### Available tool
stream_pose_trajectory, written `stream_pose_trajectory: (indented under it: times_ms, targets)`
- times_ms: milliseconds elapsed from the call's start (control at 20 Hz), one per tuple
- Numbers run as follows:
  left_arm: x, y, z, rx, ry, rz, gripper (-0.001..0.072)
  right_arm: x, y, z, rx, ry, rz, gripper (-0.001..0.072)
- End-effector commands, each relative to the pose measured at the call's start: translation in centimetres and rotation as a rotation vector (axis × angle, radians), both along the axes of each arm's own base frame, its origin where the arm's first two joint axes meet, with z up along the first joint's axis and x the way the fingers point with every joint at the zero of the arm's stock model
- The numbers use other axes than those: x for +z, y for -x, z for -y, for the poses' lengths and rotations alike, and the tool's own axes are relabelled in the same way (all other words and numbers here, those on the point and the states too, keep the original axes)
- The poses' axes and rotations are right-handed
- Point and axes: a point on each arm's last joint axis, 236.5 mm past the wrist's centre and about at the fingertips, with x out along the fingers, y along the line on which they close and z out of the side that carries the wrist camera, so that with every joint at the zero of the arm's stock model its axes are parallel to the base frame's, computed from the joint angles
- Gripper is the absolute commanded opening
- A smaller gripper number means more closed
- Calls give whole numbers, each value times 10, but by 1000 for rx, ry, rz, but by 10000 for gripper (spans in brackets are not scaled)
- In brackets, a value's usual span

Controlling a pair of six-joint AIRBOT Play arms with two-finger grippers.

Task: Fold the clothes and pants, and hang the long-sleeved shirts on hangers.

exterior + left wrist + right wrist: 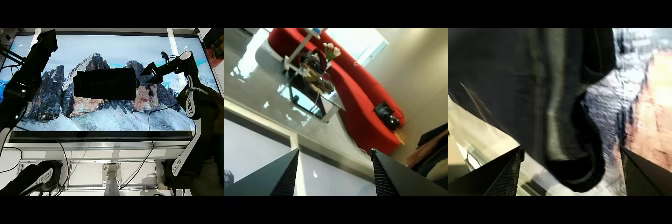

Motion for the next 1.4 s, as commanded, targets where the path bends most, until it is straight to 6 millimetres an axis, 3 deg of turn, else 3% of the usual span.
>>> stream_pose_trajectory:
  times_ms: [0, 200, 400, 550, 650, 850, 950, 1000, 1050, 1150, 1200, 1250, 1350]
  targets:
    - [5, 13, 8, -4, -37, -12, 524, -23, 14, -19, 71, -14, -54, 681]
    - [-7, 15, 20, -24, -44, -44, 524, -30, 14, -40, 105, -19, -30, 681]
    - [-7, 16, 21, -27, -43, -43, 523, -32, 14, -43, 108, -11, -28, 681]
    - [-7, 15, 21, -27, -43, -43, 523, -43, -3, -48, 74, 43, 30, 681]
    - [-7, 16, 21, -27, -43, -43, 523, -51, -8, -60, 55, 35, 33, 680]
    - [-7, 15, 21, -27, -44, -43, 523, -68, 11, -96, 116, -5, -25, 672]
    - [-7, 15, 21, -27, -44, -43, 523, -69, 9, -112, 120, -7, -3, 666]
    - [-7, 15, 21, -27, -43, -43, 523, -69, 5, -117, 112, -7, 15, 575]
    - [-7, 15, 21, -27, -44, -43, 524, -68, 1, -121, 101, -9, 33, 393]
    - [-7, 15, 21, -27, -44, -43, 524, -59, -7, -129, 71, -59, 52, 232]
    - [-7, 15, 21, -27, -44, -43, 524, -51, -9, -132, 56, -97, 51, 85]
    - [-7, 15, 21, -27, -43, -43, 523, -43, -11, -132, 45, -126, 52, 15]
    - [-7, 15, 21, -27, -43, -43, 523, -29, -17, -125, 30, -130, 75, 12]
